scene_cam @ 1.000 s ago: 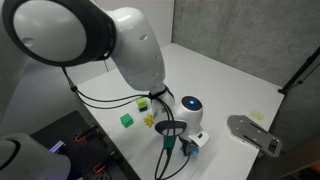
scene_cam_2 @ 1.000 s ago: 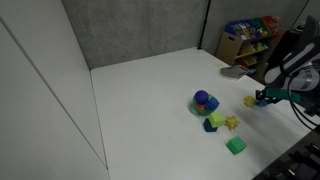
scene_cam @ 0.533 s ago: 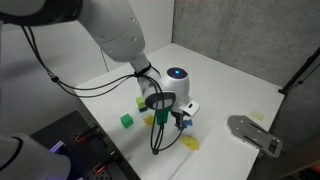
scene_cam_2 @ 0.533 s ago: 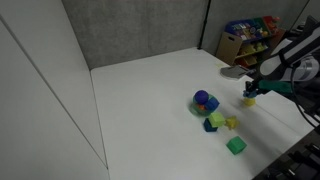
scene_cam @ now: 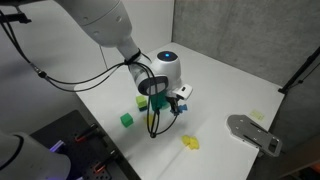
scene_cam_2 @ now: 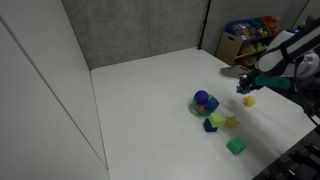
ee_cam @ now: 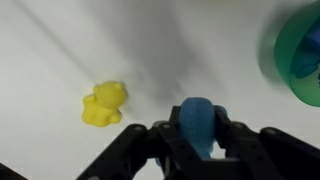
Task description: Put the blue toy in the green bowl
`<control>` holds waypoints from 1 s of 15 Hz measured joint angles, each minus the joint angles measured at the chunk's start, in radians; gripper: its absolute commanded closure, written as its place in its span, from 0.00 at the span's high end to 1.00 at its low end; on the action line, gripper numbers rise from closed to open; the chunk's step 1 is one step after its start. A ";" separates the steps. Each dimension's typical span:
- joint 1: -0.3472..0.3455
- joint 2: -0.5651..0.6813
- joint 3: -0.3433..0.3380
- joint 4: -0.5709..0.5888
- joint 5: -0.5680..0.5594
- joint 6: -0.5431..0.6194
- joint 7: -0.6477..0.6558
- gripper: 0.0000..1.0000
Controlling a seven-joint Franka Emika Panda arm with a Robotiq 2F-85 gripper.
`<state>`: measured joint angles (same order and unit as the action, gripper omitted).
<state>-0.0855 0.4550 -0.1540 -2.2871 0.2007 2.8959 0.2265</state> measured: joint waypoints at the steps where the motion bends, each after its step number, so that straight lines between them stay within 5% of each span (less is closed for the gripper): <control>1: -0.003 0.004 0.000 0.000 0.000 0.000 0.000 0.10; 15: 0.022 0.027 0.122 0.043 0.000 0.097 -0.022 0.10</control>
<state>-0.0639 0.4822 -0.0317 -2.2441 0.2006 2.9929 0.2040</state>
